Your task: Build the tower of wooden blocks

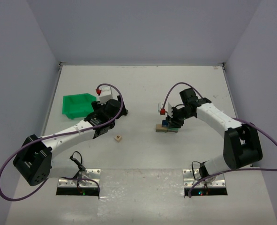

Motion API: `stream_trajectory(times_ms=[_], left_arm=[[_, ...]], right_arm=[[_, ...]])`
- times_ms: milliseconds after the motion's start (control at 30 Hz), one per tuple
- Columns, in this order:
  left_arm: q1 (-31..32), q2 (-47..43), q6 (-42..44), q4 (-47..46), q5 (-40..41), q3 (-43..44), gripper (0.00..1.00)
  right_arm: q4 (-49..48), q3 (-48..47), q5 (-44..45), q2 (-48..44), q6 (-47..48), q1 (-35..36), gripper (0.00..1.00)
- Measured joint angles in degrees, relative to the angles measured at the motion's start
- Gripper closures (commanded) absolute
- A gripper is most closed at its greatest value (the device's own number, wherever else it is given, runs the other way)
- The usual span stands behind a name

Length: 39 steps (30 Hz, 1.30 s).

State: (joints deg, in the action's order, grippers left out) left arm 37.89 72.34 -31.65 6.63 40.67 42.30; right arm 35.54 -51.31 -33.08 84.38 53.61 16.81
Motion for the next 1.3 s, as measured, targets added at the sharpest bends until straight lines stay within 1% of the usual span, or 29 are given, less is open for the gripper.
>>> stream_trajectory(times_ms=[433, 567, 1300], left_arm=[[0.00, 0.00, 0.60, -0.01, -1.16, 0.00, 0.00], [0.00, 0.00, 0.84, -0.01, -1.35, 0.00, 0.00], [0.00, 0.00, 1.19, -1.37, -2.22, -0.40, 0.00]], right_arm=[[-0.43, 0.15, -1.63, 2.18, 3.67, -1.02, 0.80], [-0.51, 0.22, -1.71, 2.47, 4.22, -1.34, 0.78], [-1.03, 0.57, -2.01, 3.83, 4.76, -1.74, 0.75]])
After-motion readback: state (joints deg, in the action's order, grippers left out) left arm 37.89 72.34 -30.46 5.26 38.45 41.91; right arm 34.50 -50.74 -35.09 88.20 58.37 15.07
